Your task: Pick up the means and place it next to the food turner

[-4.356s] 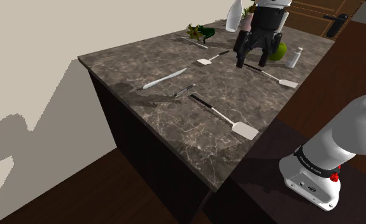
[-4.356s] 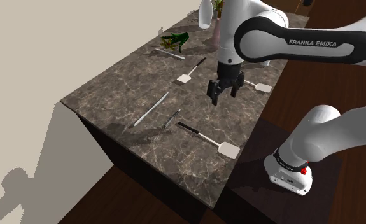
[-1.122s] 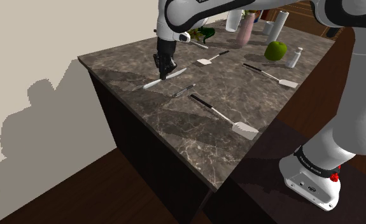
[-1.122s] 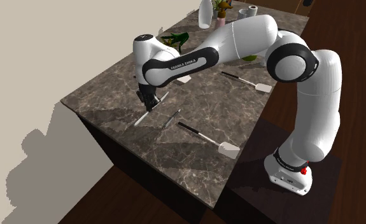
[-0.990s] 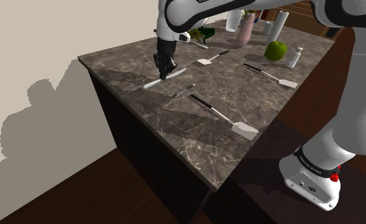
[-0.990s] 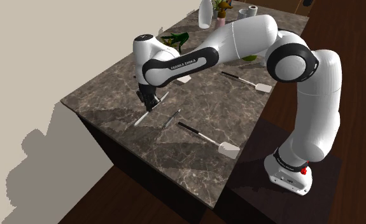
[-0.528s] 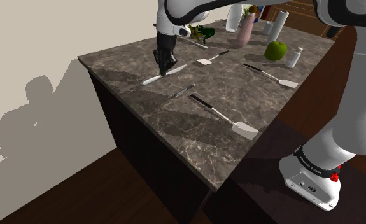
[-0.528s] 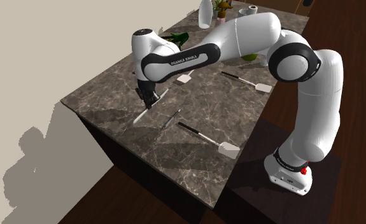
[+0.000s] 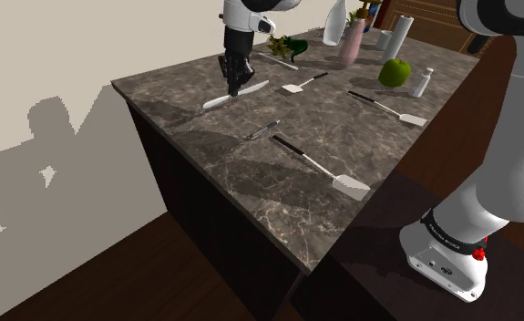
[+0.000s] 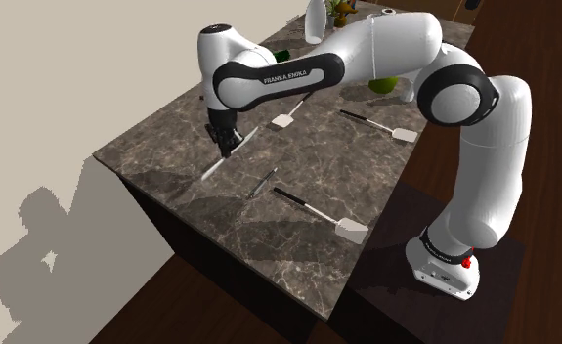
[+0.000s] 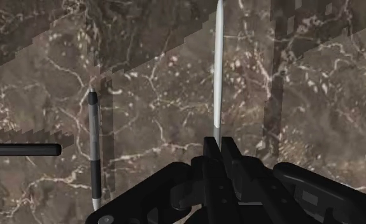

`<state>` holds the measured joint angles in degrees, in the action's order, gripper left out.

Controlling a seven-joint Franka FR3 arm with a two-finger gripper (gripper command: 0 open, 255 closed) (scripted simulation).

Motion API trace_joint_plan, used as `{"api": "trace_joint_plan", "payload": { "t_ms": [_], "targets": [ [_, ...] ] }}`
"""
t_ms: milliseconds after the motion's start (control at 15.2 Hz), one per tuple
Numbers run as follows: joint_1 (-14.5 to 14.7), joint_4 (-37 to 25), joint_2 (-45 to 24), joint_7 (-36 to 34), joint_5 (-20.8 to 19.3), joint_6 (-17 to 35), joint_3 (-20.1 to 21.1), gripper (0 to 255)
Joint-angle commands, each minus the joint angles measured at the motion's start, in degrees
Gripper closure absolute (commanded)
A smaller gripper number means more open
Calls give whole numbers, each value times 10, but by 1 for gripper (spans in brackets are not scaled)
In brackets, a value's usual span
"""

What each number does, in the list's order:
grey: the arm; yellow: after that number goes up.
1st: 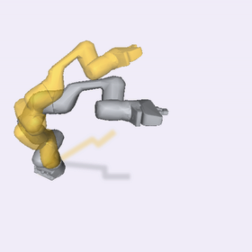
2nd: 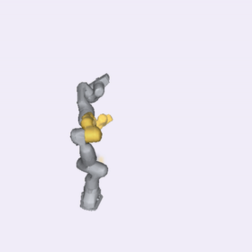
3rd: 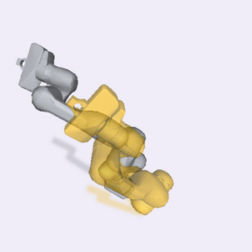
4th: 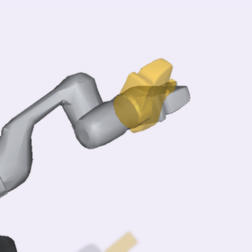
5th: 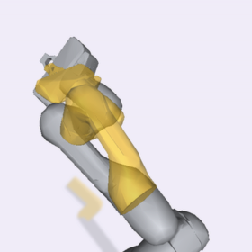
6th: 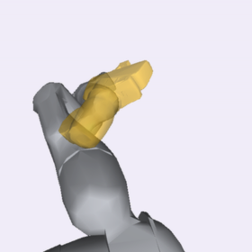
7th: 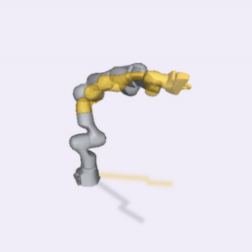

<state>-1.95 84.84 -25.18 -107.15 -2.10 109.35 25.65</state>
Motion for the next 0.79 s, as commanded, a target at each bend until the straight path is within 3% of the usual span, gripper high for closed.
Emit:
{"api": "trace_joint_plan", "payload": {
  "t_ms": [0,330,726],
  "targets": [
    [0,-11,2,-1,1,-13,1,255],
    [3,-44,6,-3,2,-49,2,255],
    [-72,110,124,76,56,-14,-4,255]
  ]
}}
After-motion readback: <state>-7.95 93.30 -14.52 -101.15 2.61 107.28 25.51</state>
